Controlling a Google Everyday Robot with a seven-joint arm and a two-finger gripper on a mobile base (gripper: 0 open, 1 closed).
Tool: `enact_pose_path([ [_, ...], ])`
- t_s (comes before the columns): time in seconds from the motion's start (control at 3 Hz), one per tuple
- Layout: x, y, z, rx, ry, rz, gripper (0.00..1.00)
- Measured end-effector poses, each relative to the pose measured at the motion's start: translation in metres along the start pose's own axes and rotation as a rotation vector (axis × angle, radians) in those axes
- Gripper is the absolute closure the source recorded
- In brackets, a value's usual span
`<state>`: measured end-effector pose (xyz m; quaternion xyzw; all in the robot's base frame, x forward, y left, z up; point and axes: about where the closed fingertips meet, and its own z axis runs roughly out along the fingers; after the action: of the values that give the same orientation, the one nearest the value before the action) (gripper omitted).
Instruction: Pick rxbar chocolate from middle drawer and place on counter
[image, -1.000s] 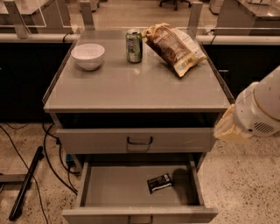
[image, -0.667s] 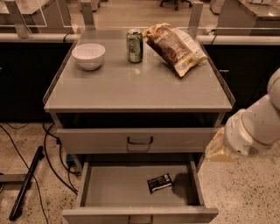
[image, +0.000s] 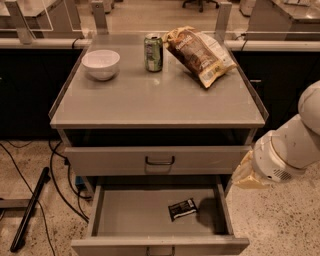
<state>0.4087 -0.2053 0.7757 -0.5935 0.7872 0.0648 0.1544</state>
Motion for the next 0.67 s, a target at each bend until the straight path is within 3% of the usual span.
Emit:
enact_pose_path([
  [0.67, 0.017, 0.011, 0.084, -0.063, -0.089, -0.080, 1.00],
])
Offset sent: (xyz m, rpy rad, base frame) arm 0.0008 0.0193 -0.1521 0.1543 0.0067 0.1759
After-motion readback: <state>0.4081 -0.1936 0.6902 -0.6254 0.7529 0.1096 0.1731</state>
